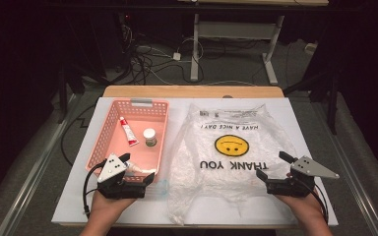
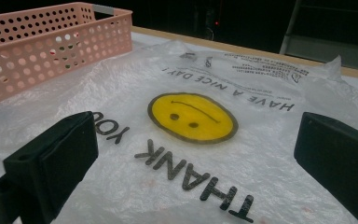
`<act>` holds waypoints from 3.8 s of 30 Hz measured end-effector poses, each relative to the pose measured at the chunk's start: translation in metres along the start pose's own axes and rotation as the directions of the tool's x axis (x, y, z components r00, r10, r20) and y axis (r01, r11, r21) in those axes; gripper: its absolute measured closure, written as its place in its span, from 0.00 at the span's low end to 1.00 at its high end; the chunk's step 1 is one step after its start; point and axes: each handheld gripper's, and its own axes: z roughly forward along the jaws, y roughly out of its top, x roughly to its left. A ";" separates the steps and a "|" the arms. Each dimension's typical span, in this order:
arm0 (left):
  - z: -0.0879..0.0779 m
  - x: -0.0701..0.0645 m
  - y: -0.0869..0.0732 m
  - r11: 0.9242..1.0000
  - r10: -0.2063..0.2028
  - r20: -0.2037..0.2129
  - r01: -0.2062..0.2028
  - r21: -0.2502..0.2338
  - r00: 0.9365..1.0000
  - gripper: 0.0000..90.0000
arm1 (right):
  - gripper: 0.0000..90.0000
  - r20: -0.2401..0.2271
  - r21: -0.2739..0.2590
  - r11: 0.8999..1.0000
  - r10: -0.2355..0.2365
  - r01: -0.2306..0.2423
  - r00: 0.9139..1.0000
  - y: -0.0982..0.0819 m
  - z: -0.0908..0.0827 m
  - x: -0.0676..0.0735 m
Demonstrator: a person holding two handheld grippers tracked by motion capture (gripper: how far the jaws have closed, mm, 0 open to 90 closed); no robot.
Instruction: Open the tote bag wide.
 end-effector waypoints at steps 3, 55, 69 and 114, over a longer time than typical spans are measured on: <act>0.000 0.001 0.001 1.000 -0.015 0.013 0.015 -0.009 1.000 0.00 | 0.00 -0.001 0.003 1.000 -0.001 0.001 1.000 0.000 -0.001 0.000; -0.011 -0.003 -0.002 0.998 -0.062 0.009 0.062 0.008 0.998 0.00 | 0.18 0.172 0.138 0.980 0.117 -0.142 0.978 0.035 0.074 -0.148; -0.008 -0.005 -0.005 0.998 -0.051 -0.008 0.051 0.022 0.999 0.00 | 0.31 0.133 0.282 0.946 0.125 -0.159 0.983 0.031 0.136 -0.174; -0.015 -0.010 -0.008 1.000 0.019 0.052 -0.018 -0.012 0.998 0.00 | 0.56 0.337 0.152 0.958 0.179 -0.242 0.924 0.019 0.053 -0.200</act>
